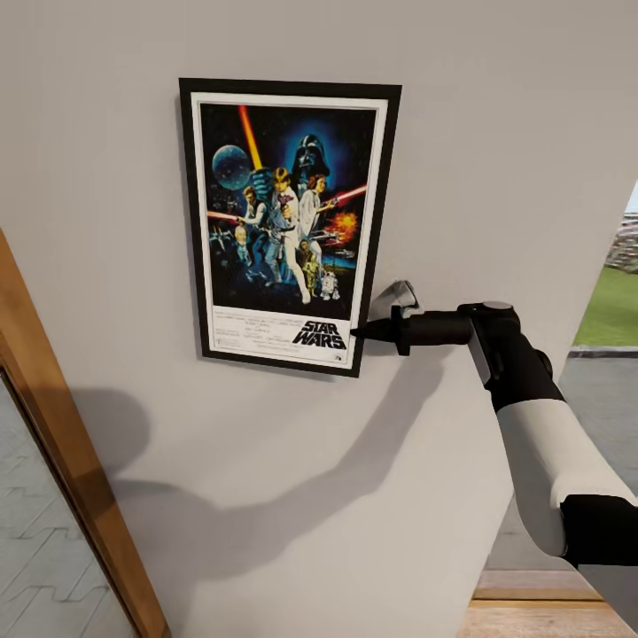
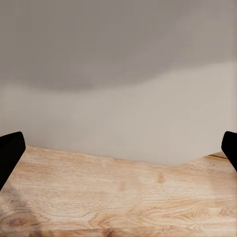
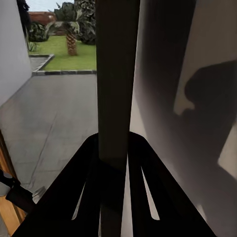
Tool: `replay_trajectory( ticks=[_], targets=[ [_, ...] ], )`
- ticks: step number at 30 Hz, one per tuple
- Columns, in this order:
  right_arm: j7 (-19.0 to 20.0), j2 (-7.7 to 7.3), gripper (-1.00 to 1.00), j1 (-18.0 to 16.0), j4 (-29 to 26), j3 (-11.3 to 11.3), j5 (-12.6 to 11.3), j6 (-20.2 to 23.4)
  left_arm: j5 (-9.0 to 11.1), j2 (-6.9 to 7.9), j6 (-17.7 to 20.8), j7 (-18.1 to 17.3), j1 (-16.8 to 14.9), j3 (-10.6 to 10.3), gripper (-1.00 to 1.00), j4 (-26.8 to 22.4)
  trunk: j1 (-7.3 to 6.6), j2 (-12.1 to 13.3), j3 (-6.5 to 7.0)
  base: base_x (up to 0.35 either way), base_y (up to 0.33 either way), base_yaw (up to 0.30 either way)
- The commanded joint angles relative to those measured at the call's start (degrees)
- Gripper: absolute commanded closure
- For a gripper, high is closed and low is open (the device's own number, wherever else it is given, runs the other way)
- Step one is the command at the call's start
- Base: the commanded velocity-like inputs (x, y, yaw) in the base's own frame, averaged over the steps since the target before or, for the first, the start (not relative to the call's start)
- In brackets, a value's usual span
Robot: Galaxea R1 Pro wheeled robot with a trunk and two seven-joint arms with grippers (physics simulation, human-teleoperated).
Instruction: Pick up the poster from the kitchen countertop and hang it on one of the wall nails in the kitchen.
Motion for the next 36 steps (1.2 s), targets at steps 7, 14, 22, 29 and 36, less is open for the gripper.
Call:
replay_trajectory(
  ticks=[7, 14, 22, 29, 36],
  targets=[
    [-0.6, 0.00, 1.00, 0.0, 1.6, 0.0, 0.1, -5.3, -0.4, -0.16, -0.3, -0.2, 0.1, 0.4, -1.00, 0.1, 0.05, 0.0, -0.02, 0.000, 0.000, 0.000],
    [-0.8, 0.00, 1.00, 0.0, 1.6, 0.0, 0.1, -7.1, -0.4, -0.16, -0.3, -0.2, 0.1, 0.4, -1.00, 0.1, 0.05, 0.0, -0.02, 0.000, 0.000, 0.000],
    [-0.8, 0.00, 1.00, 0.0, 1.6, 0.0, 0.1, -7.2, -0.4, -0.16, -0.3, -0.2, 0.1, 0.4, -1.00, 0.1, 0.05, 0.0, -0.02, 0.000, 0.000, 0.000],
    [-0.7, 0.00, 1.00, 0.0, 1.6, 0.0, 0.1, -7.2, -0.4, -0.09, -0.3, -0.2, 0.1, 0.4, -1.00, 0.0, 0.05, 0.0, -0.02, 0.000, 0.000, 0.000],
    [-0.6, 0.00, 1.00, 0.1, 2.9, 0.0, 0.0, -9.9, -0.4, 0.13, -0.3, -0.2, 0.1, 0.4, -1.00, 0.1, 0.05, 0.0, -0.02, 0.000, 0.000, 0.000]
  ],
)
